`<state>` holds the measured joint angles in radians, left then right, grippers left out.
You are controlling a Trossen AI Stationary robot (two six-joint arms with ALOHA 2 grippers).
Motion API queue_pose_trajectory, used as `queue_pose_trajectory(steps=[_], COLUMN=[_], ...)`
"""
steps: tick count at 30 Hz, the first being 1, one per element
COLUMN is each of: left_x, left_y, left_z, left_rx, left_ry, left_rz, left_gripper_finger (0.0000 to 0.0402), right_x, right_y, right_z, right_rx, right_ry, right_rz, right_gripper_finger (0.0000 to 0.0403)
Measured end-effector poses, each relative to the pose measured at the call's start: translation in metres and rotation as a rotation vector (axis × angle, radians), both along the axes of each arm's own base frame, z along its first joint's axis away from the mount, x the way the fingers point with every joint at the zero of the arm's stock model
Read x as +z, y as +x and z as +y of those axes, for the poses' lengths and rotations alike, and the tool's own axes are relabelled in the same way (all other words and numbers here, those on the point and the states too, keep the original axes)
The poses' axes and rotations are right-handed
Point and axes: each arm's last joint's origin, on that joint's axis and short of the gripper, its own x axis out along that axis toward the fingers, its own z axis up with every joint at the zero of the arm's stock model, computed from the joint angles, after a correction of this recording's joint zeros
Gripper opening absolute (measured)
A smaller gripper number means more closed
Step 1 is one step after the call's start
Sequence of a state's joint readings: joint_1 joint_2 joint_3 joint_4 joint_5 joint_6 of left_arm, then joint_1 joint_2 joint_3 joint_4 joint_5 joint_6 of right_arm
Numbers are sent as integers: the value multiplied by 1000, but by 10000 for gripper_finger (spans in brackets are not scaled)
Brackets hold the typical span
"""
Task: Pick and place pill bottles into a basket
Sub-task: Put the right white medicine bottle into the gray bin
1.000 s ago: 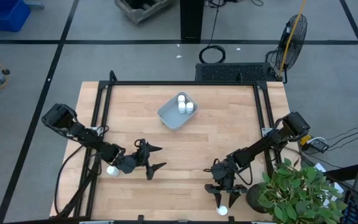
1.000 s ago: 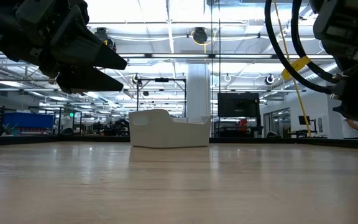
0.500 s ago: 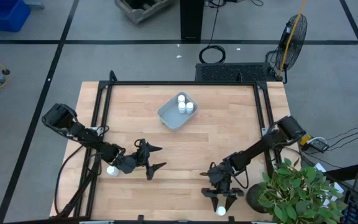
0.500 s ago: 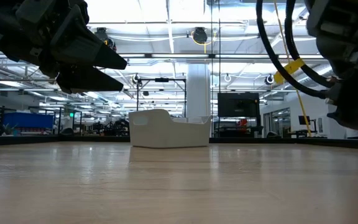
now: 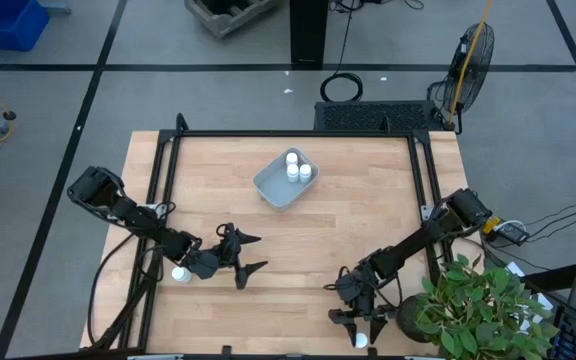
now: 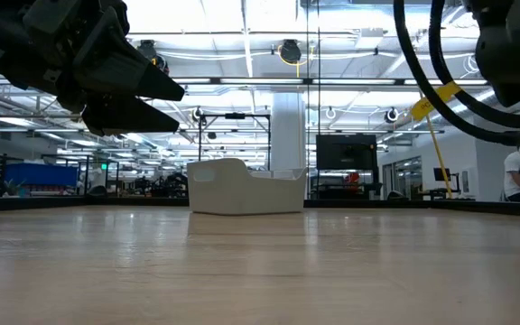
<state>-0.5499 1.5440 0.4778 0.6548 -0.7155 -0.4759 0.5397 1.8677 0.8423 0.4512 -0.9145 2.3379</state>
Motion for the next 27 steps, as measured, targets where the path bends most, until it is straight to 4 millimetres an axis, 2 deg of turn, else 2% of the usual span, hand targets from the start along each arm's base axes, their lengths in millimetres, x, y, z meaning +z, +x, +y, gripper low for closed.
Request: queue_pose_trajectory(steps=[9, 19, 27], left_x=[0, 0, 0], left_y=[0, 0, 0], left_z=[0, 0, 0], left_rx=[0, 0, 0], left_ry=[0, 0, 0], left_rz=[0, 0, 0], left_gripper_finger=[363, 363, 363], right_x=[-7, -9, -9], right_y=[0, 8, 12], right_z=[2, 6, 0], right_rx=[-10, -13, -27], right_ry=[-14, 26, 19], right_rz=[-2, -68, -106], right_gripper_finger=[234, 152, 149])
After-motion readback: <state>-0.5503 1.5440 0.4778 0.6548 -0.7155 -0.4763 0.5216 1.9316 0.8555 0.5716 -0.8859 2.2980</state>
